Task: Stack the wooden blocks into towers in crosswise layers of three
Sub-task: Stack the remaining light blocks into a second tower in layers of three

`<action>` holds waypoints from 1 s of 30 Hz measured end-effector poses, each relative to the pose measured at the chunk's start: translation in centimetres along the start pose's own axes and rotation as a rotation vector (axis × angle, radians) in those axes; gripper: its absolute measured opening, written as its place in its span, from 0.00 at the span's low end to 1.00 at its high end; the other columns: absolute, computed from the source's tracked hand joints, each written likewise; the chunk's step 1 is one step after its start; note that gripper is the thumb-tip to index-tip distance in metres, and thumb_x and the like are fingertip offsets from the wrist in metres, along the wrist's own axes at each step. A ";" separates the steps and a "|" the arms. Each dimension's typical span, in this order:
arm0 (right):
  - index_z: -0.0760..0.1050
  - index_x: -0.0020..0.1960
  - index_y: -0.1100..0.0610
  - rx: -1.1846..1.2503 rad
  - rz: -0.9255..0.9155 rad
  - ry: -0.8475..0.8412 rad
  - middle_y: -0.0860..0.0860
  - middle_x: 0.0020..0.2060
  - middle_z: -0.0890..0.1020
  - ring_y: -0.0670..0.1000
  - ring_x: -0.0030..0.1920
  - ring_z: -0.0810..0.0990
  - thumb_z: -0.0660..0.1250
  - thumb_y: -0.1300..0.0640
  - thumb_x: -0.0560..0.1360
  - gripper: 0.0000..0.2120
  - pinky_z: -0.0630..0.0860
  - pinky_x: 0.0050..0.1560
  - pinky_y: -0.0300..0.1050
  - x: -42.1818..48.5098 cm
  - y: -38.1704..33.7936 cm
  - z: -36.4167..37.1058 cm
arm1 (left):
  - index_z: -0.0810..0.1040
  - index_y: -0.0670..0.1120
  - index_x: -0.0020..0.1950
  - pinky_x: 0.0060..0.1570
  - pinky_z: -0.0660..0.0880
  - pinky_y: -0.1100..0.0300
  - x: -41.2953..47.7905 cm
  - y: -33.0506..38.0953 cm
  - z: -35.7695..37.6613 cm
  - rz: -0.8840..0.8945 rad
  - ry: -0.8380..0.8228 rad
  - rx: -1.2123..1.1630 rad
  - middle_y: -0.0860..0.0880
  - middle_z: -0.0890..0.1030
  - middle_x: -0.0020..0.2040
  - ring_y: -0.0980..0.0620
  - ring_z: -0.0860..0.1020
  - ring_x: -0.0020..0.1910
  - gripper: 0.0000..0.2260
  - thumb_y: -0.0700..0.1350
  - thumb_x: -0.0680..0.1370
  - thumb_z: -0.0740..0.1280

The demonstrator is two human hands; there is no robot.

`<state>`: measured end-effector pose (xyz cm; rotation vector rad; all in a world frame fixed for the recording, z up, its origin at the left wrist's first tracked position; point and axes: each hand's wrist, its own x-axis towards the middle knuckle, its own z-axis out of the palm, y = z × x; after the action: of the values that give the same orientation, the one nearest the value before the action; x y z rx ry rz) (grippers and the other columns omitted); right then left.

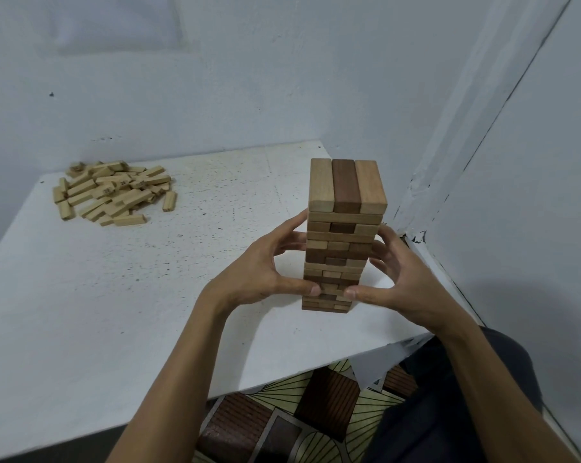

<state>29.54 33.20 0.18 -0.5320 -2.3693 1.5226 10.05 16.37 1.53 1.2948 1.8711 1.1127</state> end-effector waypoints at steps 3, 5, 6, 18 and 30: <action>0.59 0.76 0.40 -0.045 0.016 -0.031 0.43 0.68 0.75 0.46 0.71 0.71 0.81 0.48 0.65 0.47 0.64 0.74 0.60 -0.1 0.3 0.1 | 0.63 0.54 0.77 0.72 0.66 0.44 -0.1 -0.4 0.2 -0.022 -0.012 0.018 0.56 0.77 0.66 0.57 0.73 0.68 0.44 0.51 0.65 0.80; 0.57 0.76 0.38 -0.080 0.028 -0.046 0.40 0.69 0.73 0.44 0.71 0.69 0.81 0.47 0.65 0.48 0.64 0.74 0.60 -0.1 0.6 0.3 | 0.64 0.54 0.77 0.71 0.67 0.44 -0.1 -0.7 0.4 -0.029 -0.021 0.030 0.56 0.78 0.65 0.57 0.73 0.68 0.44 0.50 0.65 0.81; 0.56 0.76 0.37 -0.096 0.033 -0.054 0.38 0.69 0.72 0.42 0.71 0.68 0.81 0.47 0.65 0.48 0.64 0.74 0.60 -0.1 0.7 0.4 | 0.64 0.54 0.77 0.71 0.67 0.45 -0.1 -0.9 0.6 -0.028 -0.026 0.036 0.56 0.78 0.65 0.58 0.73 0.67 0.43 0.48 0.66 0.81; 0.55 0.77 0.40 -0.178 0.043 -0.090 0.38 0.67 0.73 0.40 0.69 0.70 0.81 0.47 0.65 0.49 0.68 0.72 0.54 0.0 1.5 0.9 | 0.63 0.60 0.75 0.70 0.67 0.46 -0.1 -1.9 1.4 -0.070 -0.059 0.129 0.58 0.75 0.67 0.59 0.70 0.68 0.44 0.52 0.64 0.81; 0.54 0.78 0.44 -0.248 0.007 -0.081 0.34 0.64 0.71 0.24 0.61 0.65 0.81 0.48 0.65 0.50 0.62 0.62 0.29 0.2 2.6 1.3 | 0.65 0.59 0.74 0.68 0.69 0.50 0.0 -2.0 1.7 -0.015 -0.037 0.230 0.56 0.76 0.67 0.55 0.72 0.65 0.41 0.51 0.65 0.82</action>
<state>29.21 33.24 -2.73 -0.5420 -2.6398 1.2822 10.61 16.55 -1.09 1.4137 2.0236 0.8783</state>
